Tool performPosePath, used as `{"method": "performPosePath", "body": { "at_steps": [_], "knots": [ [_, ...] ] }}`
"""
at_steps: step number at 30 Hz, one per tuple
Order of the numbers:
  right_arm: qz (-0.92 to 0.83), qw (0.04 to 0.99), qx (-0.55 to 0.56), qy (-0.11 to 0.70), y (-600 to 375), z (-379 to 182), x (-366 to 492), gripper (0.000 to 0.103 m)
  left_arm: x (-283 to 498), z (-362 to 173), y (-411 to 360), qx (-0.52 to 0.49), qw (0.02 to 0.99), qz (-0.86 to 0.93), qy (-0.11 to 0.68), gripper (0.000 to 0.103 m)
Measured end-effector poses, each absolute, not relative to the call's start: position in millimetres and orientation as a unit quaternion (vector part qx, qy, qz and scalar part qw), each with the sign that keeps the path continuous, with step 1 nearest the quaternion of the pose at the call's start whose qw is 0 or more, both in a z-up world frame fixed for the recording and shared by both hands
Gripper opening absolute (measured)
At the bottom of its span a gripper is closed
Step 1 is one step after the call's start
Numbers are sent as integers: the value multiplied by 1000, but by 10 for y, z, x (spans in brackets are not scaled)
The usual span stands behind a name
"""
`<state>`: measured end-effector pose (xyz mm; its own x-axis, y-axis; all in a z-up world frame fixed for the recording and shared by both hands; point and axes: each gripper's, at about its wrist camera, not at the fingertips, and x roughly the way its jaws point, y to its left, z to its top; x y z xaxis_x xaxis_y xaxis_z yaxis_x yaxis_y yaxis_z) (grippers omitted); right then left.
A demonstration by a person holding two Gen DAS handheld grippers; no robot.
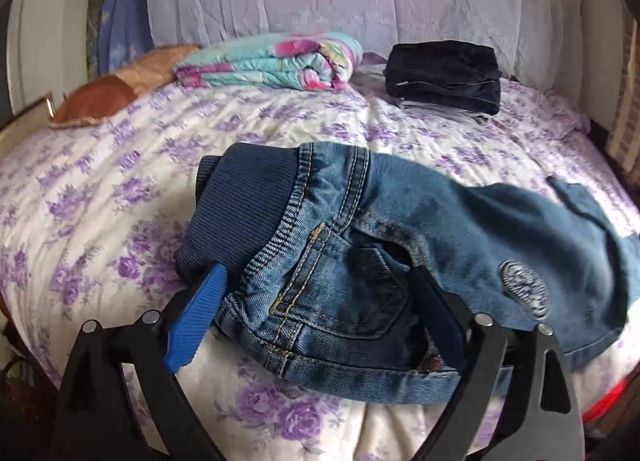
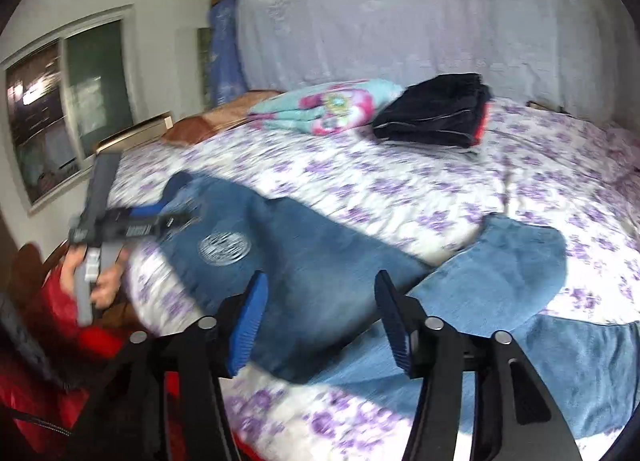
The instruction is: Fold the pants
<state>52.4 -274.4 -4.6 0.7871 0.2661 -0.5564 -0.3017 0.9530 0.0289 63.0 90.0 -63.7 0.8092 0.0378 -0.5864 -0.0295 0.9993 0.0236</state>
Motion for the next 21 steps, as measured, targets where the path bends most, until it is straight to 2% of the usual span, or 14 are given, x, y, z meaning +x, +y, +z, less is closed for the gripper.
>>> {"method": "performPosePath", "body": {
  "at_steps": [2,7,10,13,14,15,16,17,21],
  "knots": [
    [81,943,-38,320,-2747,-59,919,69,599,-701,736,55,950,56,303,93],
    [-9,906,-37,421,-2815,-328,1781,69,578,-700,912,3,950,40,310,98],
    [-39,882,-71,464,-2811,-594,1995,71,558,-715,947,0,952,30,304,98],
    [-37,882,-71,464,-2940,-672,1971,68,537,-745,940,2,955,28,296,98],
    [-32,885,-65,460,-3000,-649,1931,56,535,-746,950,2,955,25,295,98],
    [-20,889,-51,456,-3069,-618,1883,39,525,-759,959,0,956,23,294,98],
    [-8,891,-34,453,-3128,-576,1830,29,520,-773,961,-1,956,22,293,99],
    [-4,895,-17,446,-3189,-515,1752,11,529,-780,968,-2,956,22,294,99],
    [-4,931,55,362,-3525,-118,1187,8,577,-810,1086,-40,949,0,313,99]
  ]
}}
